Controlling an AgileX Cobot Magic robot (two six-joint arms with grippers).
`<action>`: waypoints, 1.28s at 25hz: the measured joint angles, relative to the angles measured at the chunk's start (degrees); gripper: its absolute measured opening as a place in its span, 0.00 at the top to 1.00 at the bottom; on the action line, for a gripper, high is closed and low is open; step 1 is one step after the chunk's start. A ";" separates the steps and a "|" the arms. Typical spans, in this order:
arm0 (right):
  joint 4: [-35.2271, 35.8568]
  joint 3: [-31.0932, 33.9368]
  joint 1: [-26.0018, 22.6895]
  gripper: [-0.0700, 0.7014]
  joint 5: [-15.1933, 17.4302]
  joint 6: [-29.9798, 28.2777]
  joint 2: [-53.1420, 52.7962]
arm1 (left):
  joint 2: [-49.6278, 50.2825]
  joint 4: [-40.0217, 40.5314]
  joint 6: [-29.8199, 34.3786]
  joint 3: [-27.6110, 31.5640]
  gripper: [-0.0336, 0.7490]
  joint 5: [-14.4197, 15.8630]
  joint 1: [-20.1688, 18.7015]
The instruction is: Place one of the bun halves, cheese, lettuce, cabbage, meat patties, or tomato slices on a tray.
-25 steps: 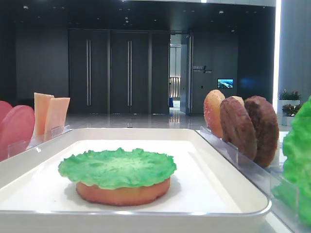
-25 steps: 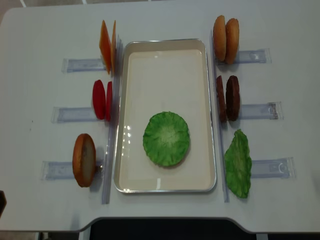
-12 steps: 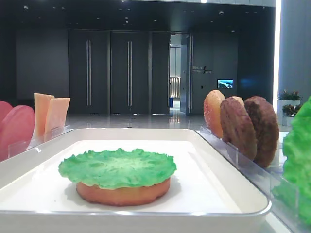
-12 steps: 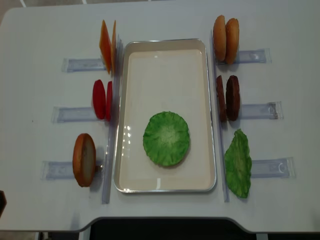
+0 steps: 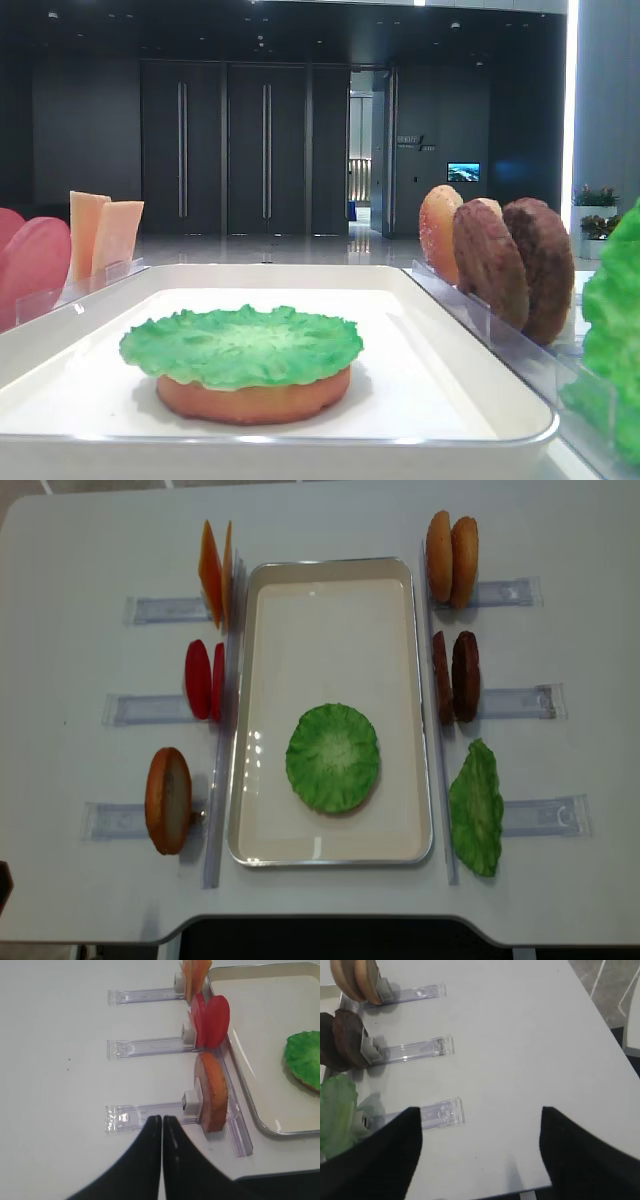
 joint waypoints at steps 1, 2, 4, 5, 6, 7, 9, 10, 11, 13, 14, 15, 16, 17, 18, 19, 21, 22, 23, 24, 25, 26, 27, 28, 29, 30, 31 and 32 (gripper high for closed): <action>0.00 0.50 0.00 0.29 0.07 0.00 -0.84 | 0.00 0.00 0.00 0.00 0.96 0.00 0.00; -0.06 0.76 0.00 0.29 0.07 0.00 -0.98 | 0.00 0.00 0.00 0.00 0.96 0.00 0.00; -0.06 1.13 0.00 0.29 0.07 0.00 -1.03 | 0.00 0.00 0.00 0.00 0.96 0.00 0.00; -0.11 1.16 0.00 0.29 0.07 0.00 -1.05 | 0.00 0.00 0.00 0.00 0.96 0.00 0.00; -0.11 1.18 0.00 0.29 0.07 0.00 -1.05 | 0.00 0.00 0.00 0.00 0.96 0.00 0.00; -0.11 1.18 0.00 0.29 0.07 -0.45 -1.05 | 0.00 0.00 0.00 0.00 0.96 0.00 0.00; -0.17 1.31 0.00 0.29 -0.03 -0.83 -1.09 | 0.00 0.00 0.00 0.00 0.96 0.00 0.00; -0.17 1.37 0.00 0.29 -0.63 -1.11 -1.09 | 0.00 0.00 0.00 0.00 0.96 0.00 0.00; -0.17 1.56 0.00 0.29 -1.33 -1.38 -1.15 | 0.00 0.00 0.00 0.00 0.96 0.00 0.00; -0.17 2.81 0.00 0.29 -3.42 -1.63 -1.21 | 0.00 0.00 0.00 0.00 0.96 0.00 0.00; -0.12 3.33 0.00 0.29 -3.94 -1.70 -1.26 | 0.00 0.00 0.00 0.00 0.96 0.00 0.00; -0.12 3.52 0.00 0.29 -4.23 -1.82 -1.26 | 0.00 0.00 0.00 0.00 0.96 0.00 0.00; -0.12 3.57 0.00 0.29 -4.41 -1.89 -1.26 | 0.00 0.00 0.00 0.00 0.96 0.00 0.00; -0.12 3.57 0.00 0.29 -4.62 -1.89 -1.26 | 0.00 0.00 0.00 0.00 0.96 0.00 0.00; -0.12 3.57 0.00 0.29 -4.80 -1.94 -1.26 | 0.00 0.00 0.00 0.00 0.96 0.00 0.00; -0.12 3.57 0.00 0.29 -4.92 -1.94 -1.26 | 0.00 0.00 0.00 0.00 0.96 0.00 0.00; -0.08 3.57 0.00 0.29 -4.97 -1.98 -1.26 | 0.00 0.00 0.00 0.00 0.96 0.00 0.00; -0.08 3.57 0.00 0.29 -5.04 -1.98 -1.26 | 0.00 0.00 0.00 0.00 0.96 0.00 0.00; -0.08 3.57 0.00 0.29 -5.10 -1.98 -1.26 | 0.00 0.00 0.00 0.00 0.96 0.00 0.00; -0.08 3.57 0.00 0.29 -5.10 -1.98 -1.26 | 0.00 0.00 0.00 0.00 0.96 0.00 0.00; -0.08 3.57 0.00 0.29 -5.10 -1.98 -1.26 | 0.00 0.00 0.00 0.00 0.96 0.00 0.00; -0.08 3.57 0.00 0.29 -5.10 -1.98 -1.26 | 0.00 0.00 0.00 0.00 0.96 0.00 0.00; -0.08 3.57 0.00 0.29 -5.10 -1.98 -1.26 | 0.00 0.00 0.00 0.00 0.96 0.00 0.00; -0.08 3.57 0.00 0.29 -5.10 -1.98 -1.26 | 0.00 0.00 0.00 0.00 0.96 0.00 0.00; -0.08 3.57 0.00 0.29 -5.10 -1.98 -1.26 | 0.00 0.00 0.00 0.00 0.96 0.00 0.00; -0.08 3.57 0.00 0.29 -5.10 -1.98 -1.26 | 0.00 0.00 0.00 0.00 0.96 0.00 0.00; -0.08 3.57 0.00 0.29 -5.10 -1.98 -1.26 | 0.00 0.00 -0.06 0.00 0.96 0.00 0.00; -0.08 3.57 0.00 0.29 -5.10 -1.98 -1.26 | 0.00 0.00 -0.18 0.00 0.96 0.00 0.00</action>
